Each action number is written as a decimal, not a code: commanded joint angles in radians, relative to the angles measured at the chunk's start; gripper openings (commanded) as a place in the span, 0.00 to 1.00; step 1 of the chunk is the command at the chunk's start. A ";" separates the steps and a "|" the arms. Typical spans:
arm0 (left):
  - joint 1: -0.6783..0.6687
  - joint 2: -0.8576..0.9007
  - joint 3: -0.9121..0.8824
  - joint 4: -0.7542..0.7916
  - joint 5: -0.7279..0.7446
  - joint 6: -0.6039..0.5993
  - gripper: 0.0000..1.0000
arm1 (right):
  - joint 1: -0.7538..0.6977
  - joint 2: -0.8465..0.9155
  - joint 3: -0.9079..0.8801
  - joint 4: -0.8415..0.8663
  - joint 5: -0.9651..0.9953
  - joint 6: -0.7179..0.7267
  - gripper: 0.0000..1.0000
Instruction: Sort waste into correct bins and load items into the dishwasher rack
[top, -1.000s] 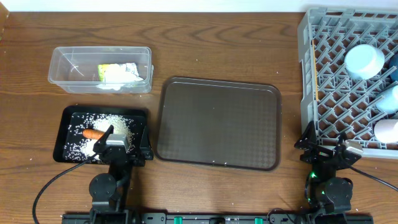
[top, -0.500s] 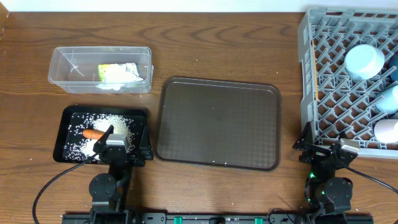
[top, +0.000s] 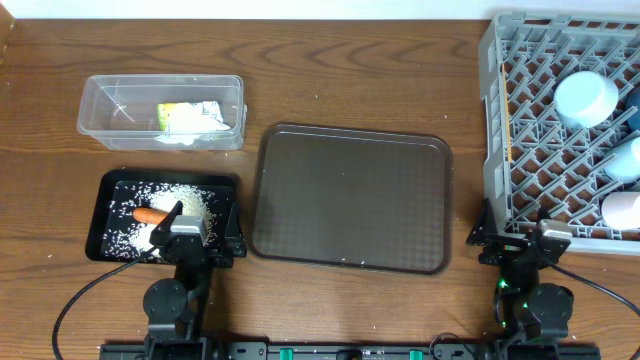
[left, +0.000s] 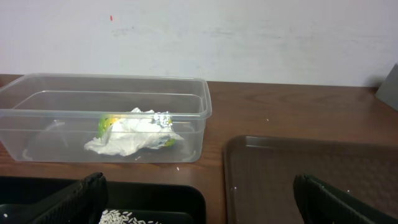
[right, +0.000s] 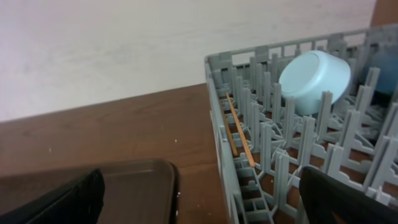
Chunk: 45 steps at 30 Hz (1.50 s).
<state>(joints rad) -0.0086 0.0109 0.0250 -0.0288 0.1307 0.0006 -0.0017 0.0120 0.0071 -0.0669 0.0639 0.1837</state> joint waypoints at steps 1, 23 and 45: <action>-0.003 -0.007 -0.021 -0.023 0.007 0.006 0.98 | -0.008 -0.007 -0.002 -0.010 -0.046 -0.126 0.99; -0.003 -0.007 -0.021 -0.023 0.007 0.006 0.98 | -0.008 -0.007 -0.002 -0.008 -0.045 -0.163 0.99; -0.003 -0.007 -0.021 -0.023 0.007 0.006 0.98 | -0.008 -0.007 -0.002 -0.008 -0.045 -0.163 0.99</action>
<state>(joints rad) -0.0086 0.0109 0.0250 -0.0288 0.1307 0.0006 -0.0017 0.0120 0.0071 -0.0692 0.0288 0.0395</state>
